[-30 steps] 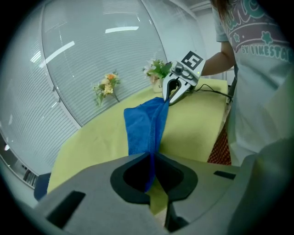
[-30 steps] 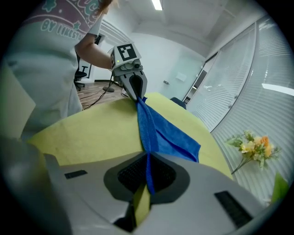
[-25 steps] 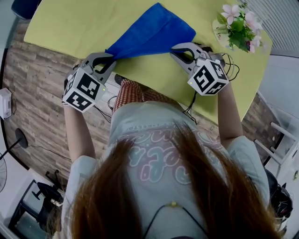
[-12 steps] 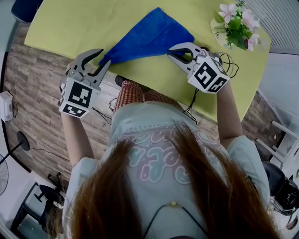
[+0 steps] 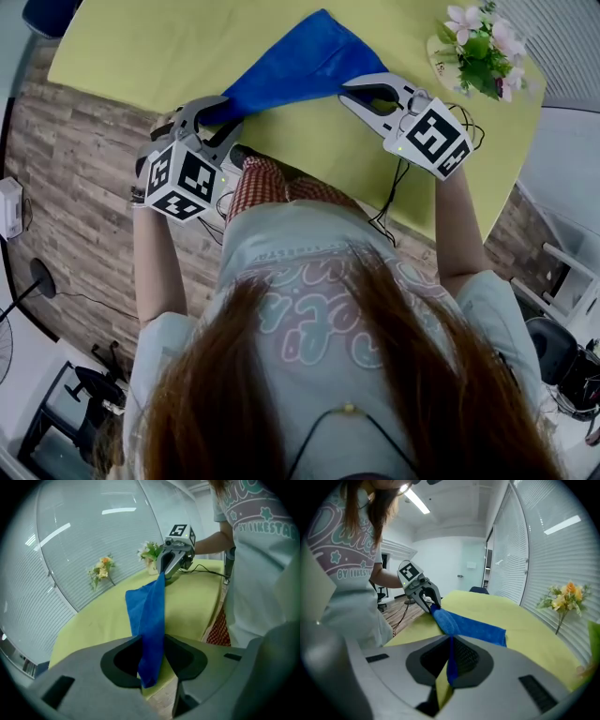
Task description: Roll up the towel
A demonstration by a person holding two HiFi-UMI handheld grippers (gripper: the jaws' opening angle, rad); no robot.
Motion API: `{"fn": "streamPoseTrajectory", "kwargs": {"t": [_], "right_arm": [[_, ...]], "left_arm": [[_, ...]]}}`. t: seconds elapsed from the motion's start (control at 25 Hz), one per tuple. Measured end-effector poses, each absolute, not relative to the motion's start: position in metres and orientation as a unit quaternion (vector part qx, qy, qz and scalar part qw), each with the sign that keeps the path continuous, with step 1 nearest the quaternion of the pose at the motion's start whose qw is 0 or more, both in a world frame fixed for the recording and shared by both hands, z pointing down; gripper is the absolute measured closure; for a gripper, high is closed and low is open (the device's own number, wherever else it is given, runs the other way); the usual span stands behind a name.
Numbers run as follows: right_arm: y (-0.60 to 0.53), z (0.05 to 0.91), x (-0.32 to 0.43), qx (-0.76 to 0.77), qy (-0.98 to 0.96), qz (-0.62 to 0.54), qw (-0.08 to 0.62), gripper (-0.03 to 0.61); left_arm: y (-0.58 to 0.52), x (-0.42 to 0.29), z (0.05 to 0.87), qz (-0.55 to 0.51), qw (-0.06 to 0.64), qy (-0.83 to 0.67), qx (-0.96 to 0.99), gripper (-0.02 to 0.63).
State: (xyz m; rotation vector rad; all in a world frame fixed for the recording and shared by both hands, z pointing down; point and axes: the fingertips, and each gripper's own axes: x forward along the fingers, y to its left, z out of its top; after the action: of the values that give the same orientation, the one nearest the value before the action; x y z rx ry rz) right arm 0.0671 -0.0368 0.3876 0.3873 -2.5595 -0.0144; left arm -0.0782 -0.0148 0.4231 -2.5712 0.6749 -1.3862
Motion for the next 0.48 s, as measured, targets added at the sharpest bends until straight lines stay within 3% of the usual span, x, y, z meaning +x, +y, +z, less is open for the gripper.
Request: {"fn": "streamPoseTrajectory", "kwargs": {"t": [0.16,0.32,0.48], "right_arm": [[-0.04,0.386,0.069,0.148,-0.952,0.001,0.269,0.56],[-0.039,0.399,0.078,0.146,-0.933,-0.049,0.325,0.558],[-0.024,0.409,0.08,0.12,-0.921,-0.075,0.364,0.558]], "left_arm": [[-0.021,-0.079,0.428,-0.476,0.096,0.22,-0.846,0.497],[-0.022,-0.079,0.426,-0.472,0.101,0.22,-0.848,0.568],[-0.012,-0.082,0.419,-0.467,0.07,0.204,-0.857,0.581]]}}
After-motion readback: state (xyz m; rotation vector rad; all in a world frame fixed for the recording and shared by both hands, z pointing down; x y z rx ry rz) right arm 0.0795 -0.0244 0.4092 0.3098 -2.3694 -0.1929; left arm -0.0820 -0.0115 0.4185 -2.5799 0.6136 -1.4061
